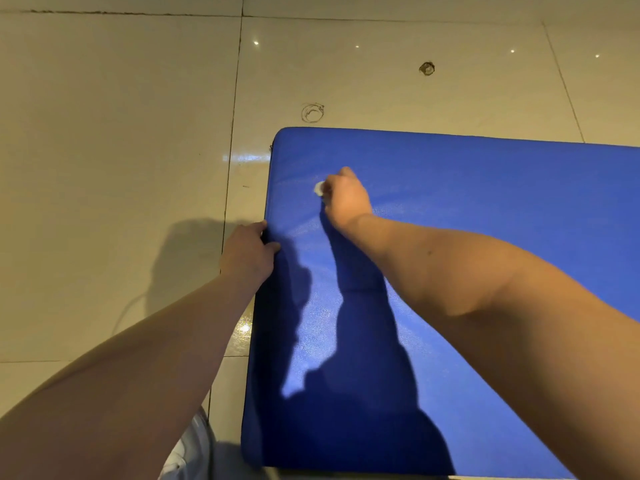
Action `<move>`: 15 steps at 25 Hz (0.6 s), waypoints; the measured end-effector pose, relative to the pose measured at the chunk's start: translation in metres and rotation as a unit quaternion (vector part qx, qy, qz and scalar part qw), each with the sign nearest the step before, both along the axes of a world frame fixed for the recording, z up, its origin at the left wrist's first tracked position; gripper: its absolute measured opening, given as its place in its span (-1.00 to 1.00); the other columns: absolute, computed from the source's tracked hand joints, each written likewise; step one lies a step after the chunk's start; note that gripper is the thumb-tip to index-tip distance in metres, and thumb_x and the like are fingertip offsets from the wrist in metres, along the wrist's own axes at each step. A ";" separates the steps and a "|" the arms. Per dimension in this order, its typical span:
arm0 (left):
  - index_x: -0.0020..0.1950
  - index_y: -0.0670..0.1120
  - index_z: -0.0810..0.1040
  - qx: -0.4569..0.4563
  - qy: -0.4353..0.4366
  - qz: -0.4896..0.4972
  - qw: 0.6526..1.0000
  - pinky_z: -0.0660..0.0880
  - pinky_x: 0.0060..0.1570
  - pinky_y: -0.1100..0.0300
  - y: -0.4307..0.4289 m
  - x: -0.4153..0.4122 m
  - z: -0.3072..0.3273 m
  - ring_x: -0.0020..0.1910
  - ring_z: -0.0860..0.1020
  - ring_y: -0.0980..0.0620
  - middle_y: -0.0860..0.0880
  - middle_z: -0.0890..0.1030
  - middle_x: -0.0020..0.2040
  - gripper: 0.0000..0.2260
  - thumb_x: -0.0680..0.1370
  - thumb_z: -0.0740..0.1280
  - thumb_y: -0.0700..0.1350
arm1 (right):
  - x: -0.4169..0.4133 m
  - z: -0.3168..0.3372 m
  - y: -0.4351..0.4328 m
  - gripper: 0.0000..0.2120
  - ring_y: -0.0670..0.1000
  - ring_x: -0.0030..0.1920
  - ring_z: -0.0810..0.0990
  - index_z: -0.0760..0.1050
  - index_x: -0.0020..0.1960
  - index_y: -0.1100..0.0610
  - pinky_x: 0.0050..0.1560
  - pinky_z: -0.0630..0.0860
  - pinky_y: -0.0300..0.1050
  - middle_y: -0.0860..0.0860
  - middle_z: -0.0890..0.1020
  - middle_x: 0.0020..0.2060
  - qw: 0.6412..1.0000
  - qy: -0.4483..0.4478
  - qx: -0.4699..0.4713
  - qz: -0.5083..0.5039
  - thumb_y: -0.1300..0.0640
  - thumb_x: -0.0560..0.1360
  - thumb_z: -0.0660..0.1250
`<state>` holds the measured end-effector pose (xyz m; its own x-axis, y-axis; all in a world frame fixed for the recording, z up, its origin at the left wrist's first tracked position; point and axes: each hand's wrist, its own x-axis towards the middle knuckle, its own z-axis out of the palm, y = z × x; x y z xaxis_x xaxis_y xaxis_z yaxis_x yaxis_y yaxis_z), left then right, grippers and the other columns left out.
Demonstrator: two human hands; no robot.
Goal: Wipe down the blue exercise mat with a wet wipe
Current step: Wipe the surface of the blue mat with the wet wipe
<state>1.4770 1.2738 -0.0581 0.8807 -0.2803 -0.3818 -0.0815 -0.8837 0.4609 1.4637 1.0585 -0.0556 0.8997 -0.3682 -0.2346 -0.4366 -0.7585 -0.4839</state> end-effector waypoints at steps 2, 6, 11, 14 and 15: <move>0.39 -0.05 0.54 -0.002 0.002 0.009 1.000 0.53 0.17 -0.02 0.001 -0.002 0.002 0.16 0.59 -0.17 -0.07 0.64 0.20 -0.60 0.55 0.41 -0.03 | -0.009 -0.001 -0.017 -0.85 0.18 -0.09 0.53 0.53 0.06 0.21 -0.08 0.40 -0.12 0.12 0.44 0.14 0.997 0.004 -0.013 -0.079 0.32 0.55 0.23; 0.39 -0.04 0.54 -0.008 0.010 0.015 1.000 0.54 0.18 -0.06 0.003 -0.007 0.005 0.16 0.59 -0.17 -0.07 0.64 0.21 -0.61 0.57 0.39 -0.01 | -0.005 -0.005 0.021 -0.80 0.23 -0.07 0.58 0.56 0.07 0.21 0.02 0.54 0.02 0.14 0.46 0.17 0.993 -0.003 -0.017 -0.120 0.34 0.54 0.20; 0.19 -0.09 0.65 -0.015 -0.004 0.013 1.000 0.52 -0.01 0.03 0.010 -0.019 0.012 0.05 0.62 -0.21 -0.12 0.69 0.06 -0.78 0.57 0.37 -0.08 | -0.005 -0.002 0.105 -0.91 0.12 -0.19 0.39 0.47 -0.07 0.23 -0.19 0.37 -0.04 0.11 0.40 -0.05 0.997 0.007 0.031 0.076 0.31 0.53 0.19; 0.17 -0.11 0.65 -0.005 -0.001 0.020 1.000 0.45 -0.05 0.10 0.014 -0.027 0.014 0.05 0.62 -0.21 -0.13 0.69 0.05 -0.79 0.59 0.36 -0.08 | -0.015 0.000 0.094 -0.90 0.16 -0.15 0.44 0.49 0.01 0.21 -0.08 0.47 0.01 0.12 0.39 -0.01 0.993 -0.023 0.018 0.116 0.29 0.54 0.22; 0.18 -0.11 0.65 -0.003 0.002 0.026 1.000 0.43 -0.06 0.12 0.015 -0.030 0.015 0.05 0.61 -0.20 -0.12 0.69 0.05 -0.79 0.60 0.36 -0.08 | -0.021 -0.001 0.080 -0.87 0.21 -0.12 0.49 0.51 0.04 0.21 -0.02 0.50 0.02 0.15 0.40 0.05 0.994 -0.020 0.012 0.104 0.30 0.53 0.23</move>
